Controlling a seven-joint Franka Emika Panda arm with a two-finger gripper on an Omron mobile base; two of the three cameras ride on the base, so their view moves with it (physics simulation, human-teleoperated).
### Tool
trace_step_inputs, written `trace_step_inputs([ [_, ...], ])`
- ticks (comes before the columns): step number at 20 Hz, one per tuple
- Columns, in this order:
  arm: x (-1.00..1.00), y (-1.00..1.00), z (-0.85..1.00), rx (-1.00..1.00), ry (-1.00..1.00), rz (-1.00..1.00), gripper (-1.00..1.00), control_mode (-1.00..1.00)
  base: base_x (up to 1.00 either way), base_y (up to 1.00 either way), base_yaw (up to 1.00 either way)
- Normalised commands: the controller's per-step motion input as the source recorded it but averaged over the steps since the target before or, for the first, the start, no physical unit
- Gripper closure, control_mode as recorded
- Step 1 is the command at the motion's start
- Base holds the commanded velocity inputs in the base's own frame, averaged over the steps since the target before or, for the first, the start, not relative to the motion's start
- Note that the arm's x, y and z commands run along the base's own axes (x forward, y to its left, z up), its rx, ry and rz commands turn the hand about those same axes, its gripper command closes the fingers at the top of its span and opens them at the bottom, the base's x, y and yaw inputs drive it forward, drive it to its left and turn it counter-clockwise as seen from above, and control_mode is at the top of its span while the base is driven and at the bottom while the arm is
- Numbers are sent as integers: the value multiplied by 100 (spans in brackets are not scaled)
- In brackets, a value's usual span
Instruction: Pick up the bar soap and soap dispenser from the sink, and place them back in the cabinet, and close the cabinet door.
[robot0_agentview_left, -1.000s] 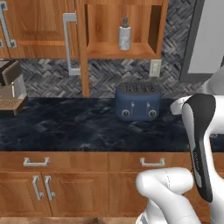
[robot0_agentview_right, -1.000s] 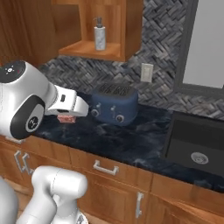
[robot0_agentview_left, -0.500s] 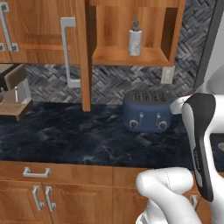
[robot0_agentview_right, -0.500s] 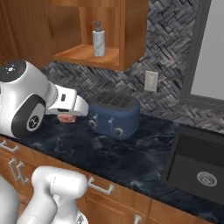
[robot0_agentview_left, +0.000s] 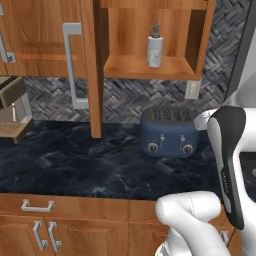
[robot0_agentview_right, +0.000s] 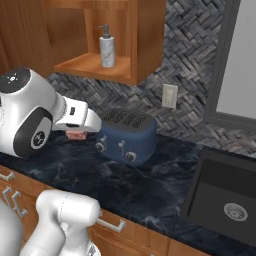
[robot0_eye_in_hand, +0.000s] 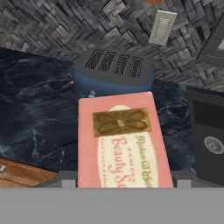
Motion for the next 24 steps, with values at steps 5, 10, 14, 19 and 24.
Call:
trace_step_inputs([
  [5,0,0,0,0,0,0,100,100,35,0,0],
  [10,0,0,0,0,0,0,100,100,1,0,0],
  [14,0,4,2,-1,-1,0,100,-100,0,0,0],
  [19,0,30,29,-3,-5,0,100,-100,0,0,0],
  [24,0,34,49,-1,-4,0,100,-100,0,0,0],
])
